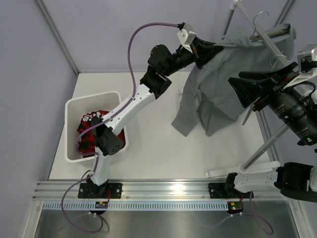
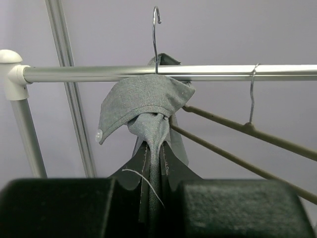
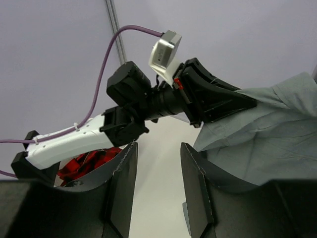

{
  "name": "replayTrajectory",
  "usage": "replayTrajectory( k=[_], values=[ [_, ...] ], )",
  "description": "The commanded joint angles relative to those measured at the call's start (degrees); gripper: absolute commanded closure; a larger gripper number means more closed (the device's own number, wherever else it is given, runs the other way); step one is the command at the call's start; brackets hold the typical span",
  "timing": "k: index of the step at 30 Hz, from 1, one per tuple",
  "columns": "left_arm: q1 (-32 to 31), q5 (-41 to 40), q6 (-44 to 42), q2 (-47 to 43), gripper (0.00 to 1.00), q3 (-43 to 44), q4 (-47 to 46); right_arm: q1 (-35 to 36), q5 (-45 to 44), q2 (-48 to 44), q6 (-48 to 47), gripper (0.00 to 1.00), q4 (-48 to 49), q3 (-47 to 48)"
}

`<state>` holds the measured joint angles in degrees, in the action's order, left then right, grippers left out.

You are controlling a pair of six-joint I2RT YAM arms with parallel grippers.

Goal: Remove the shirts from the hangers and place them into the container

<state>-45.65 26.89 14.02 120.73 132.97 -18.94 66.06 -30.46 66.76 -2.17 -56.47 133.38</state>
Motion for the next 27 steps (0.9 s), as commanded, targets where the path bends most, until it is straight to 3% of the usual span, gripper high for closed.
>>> replayTrajectory(
  k=[1, 6, 13, 20, 27],
  values=[
    [-0.32, -0.18, -3.29, -9.79, 1.0, -3.84, -4.62, 0.3, -0.48, 0.3, -1.25, 0.51, -0.58, -1.19],
    [-0.23, 0.09, -5.58, -13.84, 1.0, -8.06, -0.31, 0.38, -0.39, -2.77, -0.55, 0.5, 1.88, -4.53],
    [-0.32, -3.07, -8.04, -24.03, 1.0, -24.75, -0.75, 0.38, -3.81, -3.3, -1.43, 0.48, 0.66, -4.27],
    [-0.23, -6.94, -8.75, -36.95, 1.0, -40.56, 1.62, 0.3, -3.82, -4.01, -1.96, 0.47, 3.11, -13.14],
    [-0.85, -8.09, -5.59, -52.59, 1.0, -53.33, 3.82, 0.38, -3.73, -5.5, 1.56, 0.57, 7.07, -23.25]
  ],
)
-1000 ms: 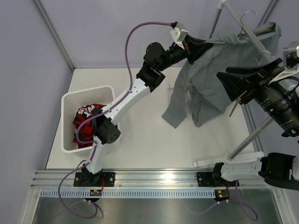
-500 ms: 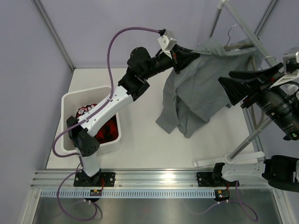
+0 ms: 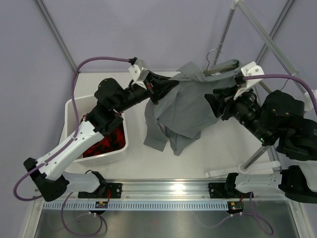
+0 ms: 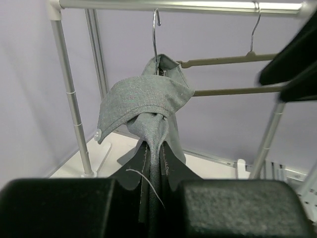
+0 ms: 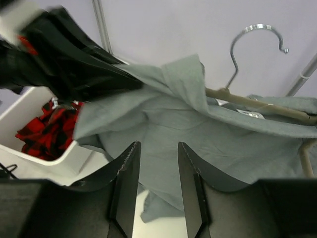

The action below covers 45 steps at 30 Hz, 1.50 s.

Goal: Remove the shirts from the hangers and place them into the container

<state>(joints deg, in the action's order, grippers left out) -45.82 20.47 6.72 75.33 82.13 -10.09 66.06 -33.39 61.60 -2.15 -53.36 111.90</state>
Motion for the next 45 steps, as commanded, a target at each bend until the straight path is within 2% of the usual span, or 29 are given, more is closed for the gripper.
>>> replayTrajectory(
  k=[1, 6, 11, 15, 19, 22, 31, 45],
  values=[
    [-0.67, -1.31, 2.93, -10.61, 1.0, -3.54, -3.46, 0.3, -1.24, -0.26, 1.8, 0.59, 4.06, -2.64],
    [-1.46, -1.4, 7.69, -21.08, 1.0, -13.28, -2.4, 0.38, -0.54, -0.08, 4.0, 0.63, 6.87, -4.23],
    [-1.81, -4.56, 8.93, -28.64, 1.0, -17.53, 1.03, 0.3, 2.61, 0.8, 5.84, 0.66, 7.84, -3.7],
    [-1.81, -7.36, 7.17, -29.98, 1.0, -18.14, 4.8, 0.38, 3.94, 0.98, 6.72, 0.63, 8.36, -4.14],
    [-1.81, -16.92, 5.15, -29.71, 1.0, -18.49, 7.71, 0.3, 3.77, 1.32, 6.64, 0.56, 8.1, -4.84],
    [-1.81, -18.27, 4.18, -29.28, 1.0, -20.07, 7.1, 0.3, 4.11, 1.68, 6.55, 0.56, 8.54, -5.72],
    [-1.73, -12.83, 5.23, -29.01, 1.0, -24.03, 2.09, 0.3, 6.32, 6.86, 6.11, 0.57, 10.12, -4.93],
    [-1.81, -10.1, 8.04, -36.3, 1.0, -26.67, 2.62, 0.12, 4.21, 9.76, 5.49, 0.55, 13.55, -6.69]
  ],
)
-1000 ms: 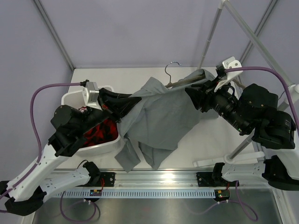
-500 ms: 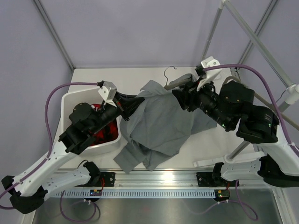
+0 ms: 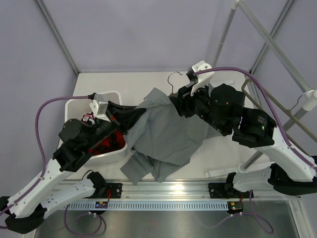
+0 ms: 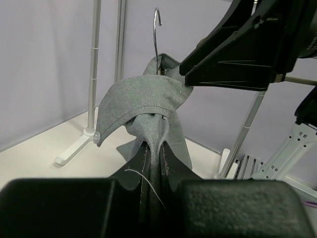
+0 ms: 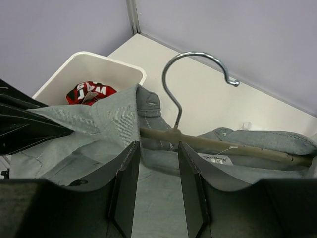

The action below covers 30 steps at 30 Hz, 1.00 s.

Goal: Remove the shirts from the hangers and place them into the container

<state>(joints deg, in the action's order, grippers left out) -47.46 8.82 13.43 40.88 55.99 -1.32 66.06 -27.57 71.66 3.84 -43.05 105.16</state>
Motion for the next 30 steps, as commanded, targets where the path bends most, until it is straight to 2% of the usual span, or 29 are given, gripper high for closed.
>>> replayTrajectory(
  k=[1, 10, 30],
  values=[
    [-0.17, 1.46, 1.42, -2.12, 1.0, -0.79, -6.15, 0.03, -1.61, -0.29, -0.58, 0.55, 3.41, 0.13],
    [-0.17, 1.99, 2.13, -4.5, 1.0, -2.73, -5.54, -0.23, -1.17, 1.55, -0.58, 0.56, 3.93, 1.62],
    [-0.17, 3.57, 2.57, -7.4, 1.0, -1.32, -3.69, -3.04, 1.38, 3.05, 1.17, 0.6, 7.18, -2.24]
  ],
)
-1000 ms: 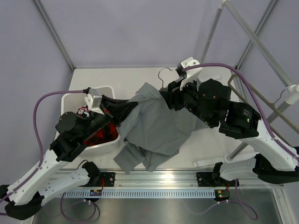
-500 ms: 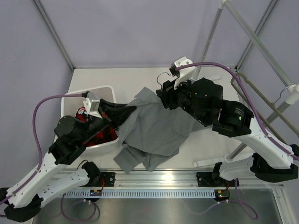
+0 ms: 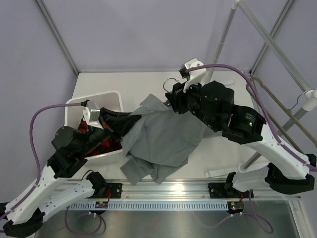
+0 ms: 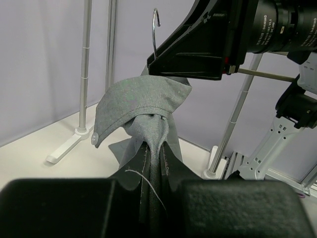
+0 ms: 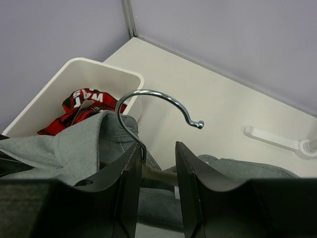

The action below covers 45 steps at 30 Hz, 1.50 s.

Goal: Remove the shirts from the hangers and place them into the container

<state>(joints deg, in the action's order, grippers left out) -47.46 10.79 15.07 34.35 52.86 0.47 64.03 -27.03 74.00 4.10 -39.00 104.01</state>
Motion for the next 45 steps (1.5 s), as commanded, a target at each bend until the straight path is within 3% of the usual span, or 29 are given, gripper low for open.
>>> replayTrajectory(
  k=[1, 4, 5, 6, 7, 10, 13, 19, 23, 27, 28, 31, 45],
  values=[
    [-0.17, 1.61, 0.93, -0.77, 1.0, 1.89, -5.48, -1.45, 1.36, 0.88, 1.0, 0.65, 3.23, -1.26],
    [-0.17, 1.87, 0.93, -0.69, 1.0, 2.07, -5.3, -1.89, 2.67, 1.41, 1.09, 1.0, 3.67, -1.53],
    [-0.17, 1.61, 1.1, -0.69, 0.99, 1.98, -5.22, -1.89, 3.38, 1.33, 0.74, 1.0, 4.02, -1.61],
    [-0.17, 1.26, 1.1, -0.69, 0.91, 1.9, -5.13, -1.89, 3.3, 1.24, 0.91, 1.0, 4.11, -1.35],
    [-0.17, 0.82, 1.28, -0.6, 0.68, 1.89, -4.87, -1.89, 1.82, 1.06, 1.17, 1.0, 4.2, -0.91],
    [-0.17, 0.2, 1.45, -0.77, 0.4, 1.72, -3.11, -1.89, -0.21, 0.71, 0.65, 1.0, 3.32, 0.84],
    [-0.17, 0.03, 1.72, -1.48, 0.38, 1.02, -0.56, -1.8, -2.14, 0.97, -0.49, 1.0, 1.83, 3.73],
    [-0.17, -0.15, 4.35, -4.46, 0.39, -3.46, 1.99, -1.98, -4.61, 2.03, -3.3, 1.0, -0.63, 8.13],
    [-0.17, -2.87, 4.27, -5.61, 0.49, -5.31, 5.32, -1.98, -5.67, 1.77, -3.75, 1.0, -1.51, 9.28],
    [-0.17, -5.24, 4.0, -7.1, 0.76, -4.53, 8.58, -1.98, -10.23, 1.24, -5.49, 1.0, -1.69, 7.8],
    [-0.17, -6.38, 3.83, -7.8, 0.87, -4.43, 9.71, -2.15, -12.94, 0.89, -5.94, 1.0, -1.6, 6.66],
    [-0.09, -7.27, 3.65, -8.77, 0.97, -3.91, 11.22, -2.59, -17.52, -0.43, -6.47, 1.0, -0.38, 3.5],
    [-0.17, -14.39, 3.56, -17.46, 1.0, -6.02, 12.97, -11.11, -31.07, -2.98, 1.08, 1.0, -2.04, -3.19]
  ],
)
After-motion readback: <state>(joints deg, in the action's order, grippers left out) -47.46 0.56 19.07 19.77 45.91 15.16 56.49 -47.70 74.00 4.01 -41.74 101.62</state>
